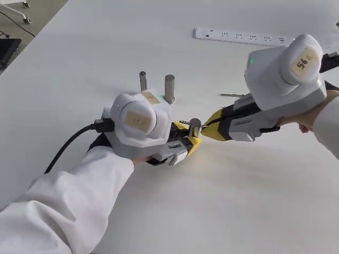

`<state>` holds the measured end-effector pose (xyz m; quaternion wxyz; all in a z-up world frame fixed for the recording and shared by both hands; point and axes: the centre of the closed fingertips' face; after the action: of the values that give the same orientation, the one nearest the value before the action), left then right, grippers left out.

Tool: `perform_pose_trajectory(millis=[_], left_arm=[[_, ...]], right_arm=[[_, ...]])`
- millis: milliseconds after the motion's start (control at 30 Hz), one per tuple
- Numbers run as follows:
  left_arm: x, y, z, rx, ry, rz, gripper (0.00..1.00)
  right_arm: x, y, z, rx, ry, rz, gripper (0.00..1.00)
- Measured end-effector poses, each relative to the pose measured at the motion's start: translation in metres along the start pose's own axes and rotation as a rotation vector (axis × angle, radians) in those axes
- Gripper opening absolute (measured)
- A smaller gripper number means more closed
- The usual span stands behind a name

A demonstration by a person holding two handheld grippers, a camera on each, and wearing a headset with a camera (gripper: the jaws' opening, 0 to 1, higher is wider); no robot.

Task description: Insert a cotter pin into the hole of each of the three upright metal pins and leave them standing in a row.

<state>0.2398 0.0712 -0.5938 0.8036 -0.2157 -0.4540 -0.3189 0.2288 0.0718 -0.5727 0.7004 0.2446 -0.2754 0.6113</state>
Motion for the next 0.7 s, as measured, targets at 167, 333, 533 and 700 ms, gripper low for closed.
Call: perform_pose_trajectory(millis=[167, 333, 533, 700], left_arm=[[0.0001, 0.0005, -0.0005, -0.001, 0.003, 0.002, 0.11], [0.0, 0.001, -0.001, 0.001, 0.004, 0.01, 0.11], [0.0002, 0.0006, -0.0012, 0.001, 0.005, 0.009, 0.12], [-0.0003, -0.002, -0.0013, -0.017, 0.006, -0.02, 0.14]], right_arm=[[0.0011, 0.0001, -0.0025, 0.001, 0.036, 0.06, 0.0], [0.0035, -0.0002, -0.0012, -0.002, 0.054, 0.197, 0.0], [0.0022, -0.0027, -0.0009, -0.006, 0.059, 0.222, 0.0], [0.0017, -0.0014, -0.0002, -0.003, 0.049, 0.182, 0.0]])
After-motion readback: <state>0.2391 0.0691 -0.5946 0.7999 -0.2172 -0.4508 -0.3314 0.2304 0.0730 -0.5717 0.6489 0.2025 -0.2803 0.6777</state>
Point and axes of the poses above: the centre of the closed fingertips' face, and the gripper's own axes: z roughly backward along the fingers, y roughly to its left, x roughly out of its top
